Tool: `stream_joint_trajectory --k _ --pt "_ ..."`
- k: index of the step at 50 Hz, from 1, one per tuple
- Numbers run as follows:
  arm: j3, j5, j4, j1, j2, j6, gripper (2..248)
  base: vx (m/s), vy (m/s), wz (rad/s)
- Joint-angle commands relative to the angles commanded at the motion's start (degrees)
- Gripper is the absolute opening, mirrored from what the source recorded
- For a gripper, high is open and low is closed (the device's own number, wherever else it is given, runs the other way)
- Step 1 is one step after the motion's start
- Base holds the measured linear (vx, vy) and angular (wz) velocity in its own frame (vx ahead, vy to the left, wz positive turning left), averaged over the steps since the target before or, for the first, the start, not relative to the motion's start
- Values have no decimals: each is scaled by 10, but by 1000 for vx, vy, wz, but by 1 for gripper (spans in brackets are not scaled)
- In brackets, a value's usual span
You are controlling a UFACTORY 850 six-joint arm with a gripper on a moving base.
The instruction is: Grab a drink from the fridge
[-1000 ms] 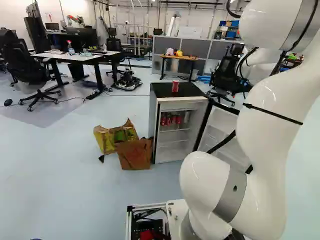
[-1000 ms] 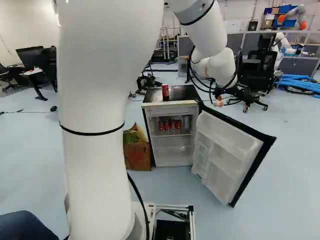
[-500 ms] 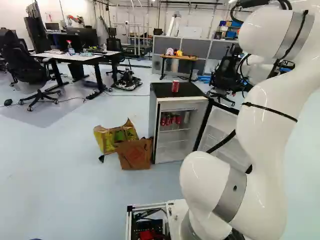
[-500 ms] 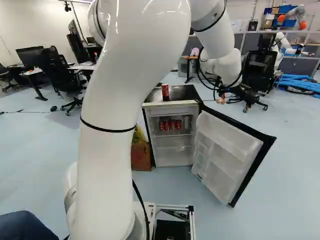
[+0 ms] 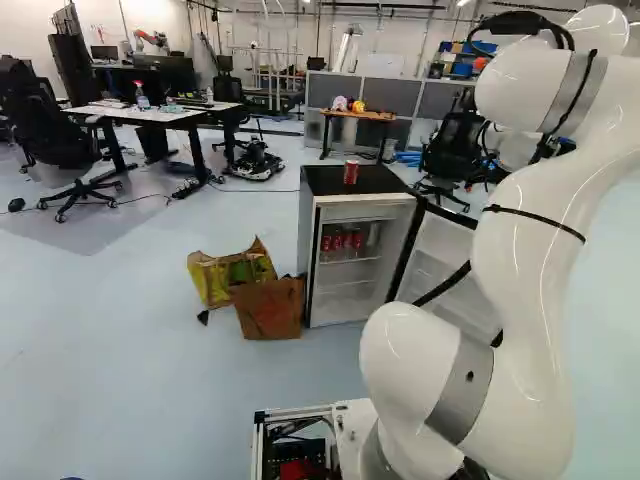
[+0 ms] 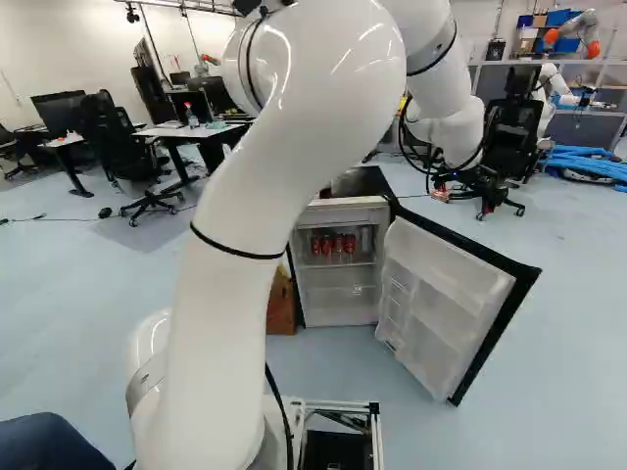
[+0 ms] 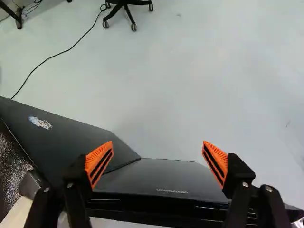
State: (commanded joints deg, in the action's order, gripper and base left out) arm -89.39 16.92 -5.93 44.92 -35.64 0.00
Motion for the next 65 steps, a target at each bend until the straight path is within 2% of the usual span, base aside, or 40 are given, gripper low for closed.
stream_joint_trajectory --k 15,54,65 --pt "-49 23 0 6 -43 0 247 0 0 0" --pt "-63 64 0 6 -93 0 247 0 0 0" --pt "-63 76 0 6 -93 0 247 0 0 0"
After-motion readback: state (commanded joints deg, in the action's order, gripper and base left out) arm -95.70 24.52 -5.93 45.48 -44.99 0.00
